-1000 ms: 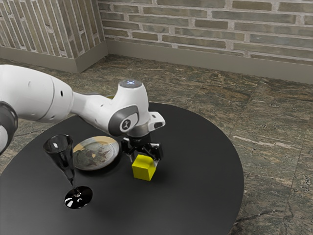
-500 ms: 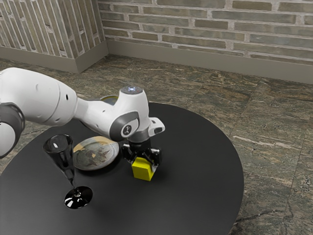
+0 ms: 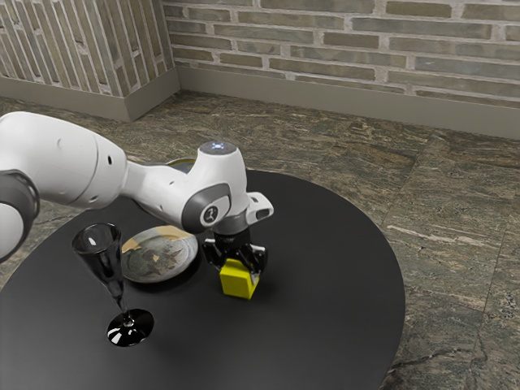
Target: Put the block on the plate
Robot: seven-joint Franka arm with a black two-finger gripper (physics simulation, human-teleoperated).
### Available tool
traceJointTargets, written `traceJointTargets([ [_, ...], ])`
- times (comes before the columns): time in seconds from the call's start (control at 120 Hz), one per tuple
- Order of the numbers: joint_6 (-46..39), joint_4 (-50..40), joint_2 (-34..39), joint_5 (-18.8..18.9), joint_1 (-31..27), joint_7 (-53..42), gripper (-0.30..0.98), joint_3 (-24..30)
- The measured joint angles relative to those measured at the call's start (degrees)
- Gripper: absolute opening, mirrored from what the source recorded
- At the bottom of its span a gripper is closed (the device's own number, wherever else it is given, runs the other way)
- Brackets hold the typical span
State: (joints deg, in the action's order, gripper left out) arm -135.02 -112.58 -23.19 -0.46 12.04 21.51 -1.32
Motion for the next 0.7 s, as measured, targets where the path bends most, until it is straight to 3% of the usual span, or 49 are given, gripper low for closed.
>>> traceJointTargets([
  [0.7,2.9,1.6,4.7,2.0,-1.6,0.4,0.42,0.0],
])
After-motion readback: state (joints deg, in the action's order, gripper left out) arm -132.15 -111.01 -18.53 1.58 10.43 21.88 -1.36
